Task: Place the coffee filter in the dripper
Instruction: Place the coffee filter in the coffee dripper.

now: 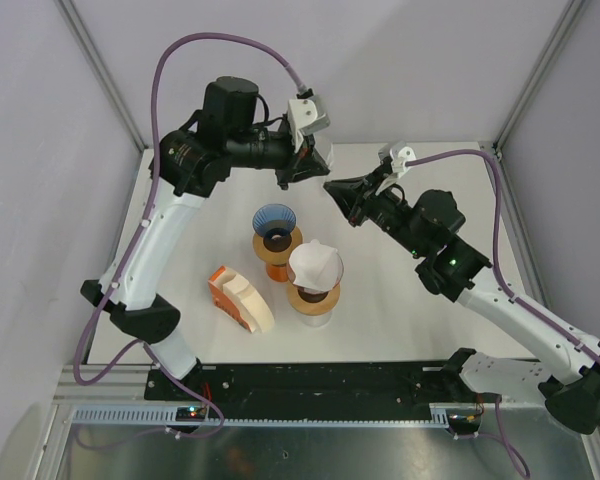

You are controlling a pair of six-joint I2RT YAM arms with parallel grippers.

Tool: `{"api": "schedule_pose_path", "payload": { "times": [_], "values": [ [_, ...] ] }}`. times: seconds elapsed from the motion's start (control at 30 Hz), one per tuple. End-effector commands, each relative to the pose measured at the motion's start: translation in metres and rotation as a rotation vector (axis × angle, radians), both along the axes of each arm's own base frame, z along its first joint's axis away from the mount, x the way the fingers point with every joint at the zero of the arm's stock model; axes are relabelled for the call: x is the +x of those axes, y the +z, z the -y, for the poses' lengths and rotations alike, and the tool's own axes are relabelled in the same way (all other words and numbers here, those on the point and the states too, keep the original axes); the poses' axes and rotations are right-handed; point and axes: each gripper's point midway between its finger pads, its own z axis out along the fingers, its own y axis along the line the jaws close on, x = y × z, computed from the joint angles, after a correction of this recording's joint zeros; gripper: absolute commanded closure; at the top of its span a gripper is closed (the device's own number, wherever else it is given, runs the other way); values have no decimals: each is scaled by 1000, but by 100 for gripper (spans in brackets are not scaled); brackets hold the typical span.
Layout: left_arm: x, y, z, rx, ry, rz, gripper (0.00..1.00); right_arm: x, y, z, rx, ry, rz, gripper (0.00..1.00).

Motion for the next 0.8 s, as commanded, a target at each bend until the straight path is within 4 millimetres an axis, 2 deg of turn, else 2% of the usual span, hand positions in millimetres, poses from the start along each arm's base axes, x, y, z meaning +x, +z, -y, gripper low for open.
{"api": "schedule_pose_path", "payload": {
  "times": [0.0,0.1,0.27,0.33,0.43,0.5,0.77],
  "values": [
    [-10,21,-8,-47,-1,32,100,-3,23,4,34,2,63,93],
    [-9,20,-8,-46,-1,31,100,-2,23,5,34,0,62,99],
    [-8,20,-8,-45,1,31,100,1,22,9,45,-7,44,100],
    [-6,18,-8,-40,7,26,91,4,22,11,63,-16,24,100],
    [-2,13,-9,-30,24,20,65,7,23,15,100,-29,-12,100],
    [0,10,-11,-24,34,13,57,8,24,17,116,-36,-25,100],
    [7,-1,-11,-2,47,3,47,8,29,12,154,-18,-27,100]
  ]
}}
